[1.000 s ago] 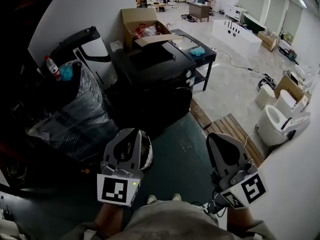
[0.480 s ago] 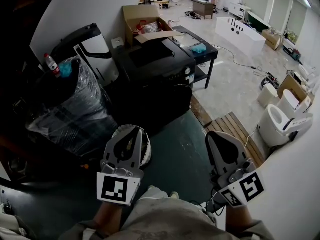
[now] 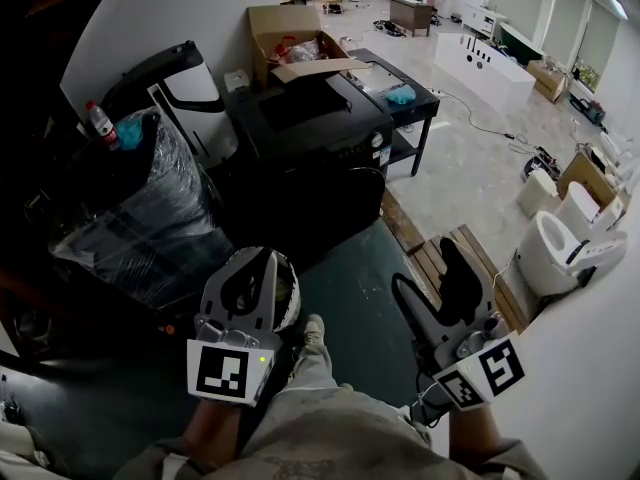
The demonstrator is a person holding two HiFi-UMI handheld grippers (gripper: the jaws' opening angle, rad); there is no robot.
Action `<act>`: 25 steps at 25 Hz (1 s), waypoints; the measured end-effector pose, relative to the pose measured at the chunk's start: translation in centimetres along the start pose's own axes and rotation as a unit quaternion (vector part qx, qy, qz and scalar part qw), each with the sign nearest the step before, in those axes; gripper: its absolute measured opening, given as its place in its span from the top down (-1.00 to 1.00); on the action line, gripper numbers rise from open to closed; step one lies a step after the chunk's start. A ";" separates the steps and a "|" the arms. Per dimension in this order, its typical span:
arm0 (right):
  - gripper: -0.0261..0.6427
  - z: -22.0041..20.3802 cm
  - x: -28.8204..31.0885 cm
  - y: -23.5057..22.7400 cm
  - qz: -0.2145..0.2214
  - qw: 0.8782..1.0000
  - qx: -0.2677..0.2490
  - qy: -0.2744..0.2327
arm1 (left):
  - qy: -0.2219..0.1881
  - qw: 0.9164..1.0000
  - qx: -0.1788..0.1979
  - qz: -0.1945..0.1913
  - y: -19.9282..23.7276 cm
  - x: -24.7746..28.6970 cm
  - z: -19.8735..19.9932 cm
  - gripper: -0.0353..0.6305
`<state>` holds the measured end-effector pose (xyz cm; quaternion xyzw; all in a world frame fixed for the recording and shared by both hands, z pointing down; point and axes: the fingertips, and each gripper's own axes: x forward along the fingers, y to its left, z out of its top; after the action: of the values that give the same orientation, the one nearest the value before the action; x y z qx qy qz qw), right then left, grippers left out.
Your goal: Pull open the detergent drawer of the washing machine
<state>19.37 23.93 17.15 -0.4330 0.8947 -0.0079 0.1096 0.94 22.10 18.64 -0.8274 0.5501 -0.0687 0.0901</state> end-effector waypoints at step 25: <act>-0.07 -8.7 18.4 -8.6 -0.018 0.993 0.095 0.075 | 0.033 0.999 -0.022 -0.001 12.0 15.0 -7.4 0.85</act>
<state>13.20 3.56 23.08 -0.4345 0.8879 -0.1267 0.0830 -5.66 3.20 23.33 -0.8271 0.5531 -0.0844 0.0536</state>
